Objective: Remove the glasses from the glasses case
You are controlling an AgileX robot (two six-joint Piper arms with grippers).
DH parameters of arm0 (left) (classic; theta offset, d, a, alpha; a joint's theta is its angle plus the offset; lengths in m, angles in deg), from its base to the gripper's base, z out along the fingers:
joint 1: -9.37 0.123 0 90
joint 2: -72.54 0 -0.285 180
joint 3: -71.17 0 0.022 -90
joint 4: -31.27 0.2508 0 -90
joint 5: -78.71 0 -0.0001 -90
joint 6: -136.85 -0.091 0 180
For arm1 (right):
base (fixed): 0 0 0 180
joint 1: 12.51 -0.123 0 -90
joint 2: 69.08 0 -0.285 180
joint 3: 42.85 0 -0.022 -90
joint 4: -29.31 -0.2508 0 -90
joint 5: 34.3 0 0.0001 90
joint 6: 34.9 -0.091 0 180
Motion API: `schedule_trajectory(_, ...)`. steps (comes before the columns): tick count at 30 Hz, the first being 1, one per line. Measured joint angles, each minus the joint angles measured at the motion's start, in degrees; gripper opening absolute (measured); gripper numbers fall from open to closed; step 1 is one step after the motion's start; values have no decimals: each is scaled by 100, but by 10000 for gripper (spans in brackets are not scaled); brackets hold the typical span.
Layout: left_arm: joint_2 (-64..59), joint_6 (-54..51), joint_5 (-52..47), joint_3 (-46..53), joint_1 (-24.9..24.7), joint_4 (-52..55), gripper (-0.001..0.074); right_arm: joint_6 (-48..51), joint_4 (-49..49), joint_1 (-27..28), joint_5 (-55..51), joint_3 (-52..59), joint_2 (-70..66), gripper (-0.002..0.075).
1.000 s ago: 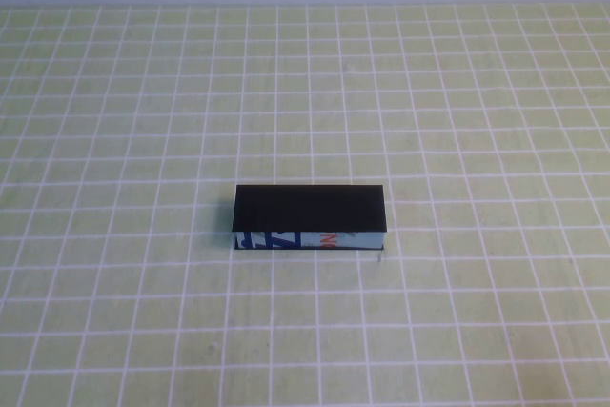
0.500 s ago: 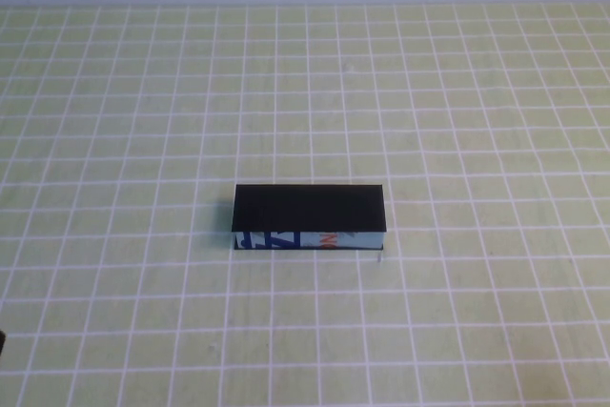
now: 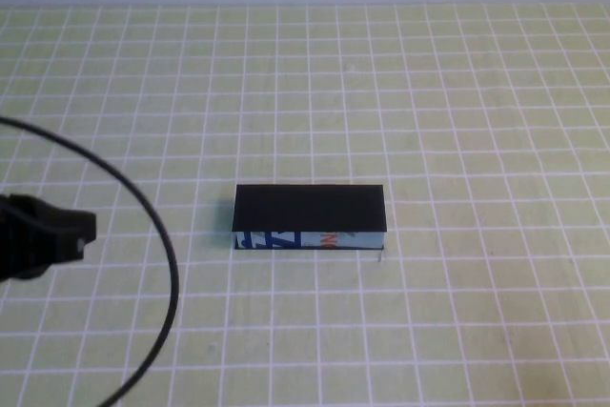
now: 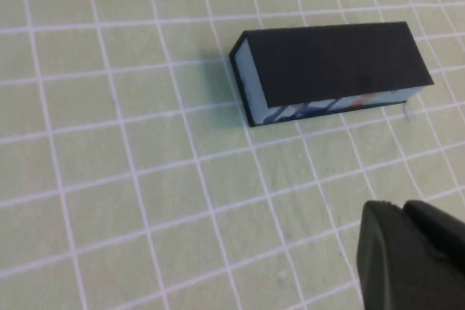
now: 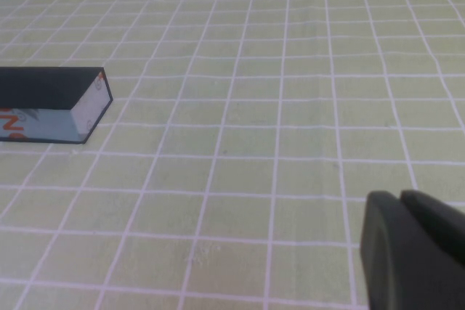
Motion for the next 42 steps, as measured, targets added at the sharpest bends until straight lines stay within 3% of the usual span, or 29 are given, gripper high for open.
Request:
schedule_trajectory(7, -2310, -1284, 57, -1458, -218, -988, -4, 0, 0, 0, 0, 0, 0, -17)
schedule_trajectory(13, -4201, -1692, 142, -2757, -895, -1189, -4, 0, 0, 0, 0, 0, 0, -17)
schedule_trajectory(19, -5610, -1800, -84, -3892, -1142, -1235, -4, 0, 0, 0, 0, 0, 0, -17)
schedule_trajectory(36, -6866, -2012, -40, -4306, -1142, -1249, -4, 0, -16, 0, 92, 0, 0, -17)
schedule_trajectory(42, -6866, -2025, -40, -4310, -1142, -1249, -4, 0, -1211, 0, 1077, 0, 0, -17)
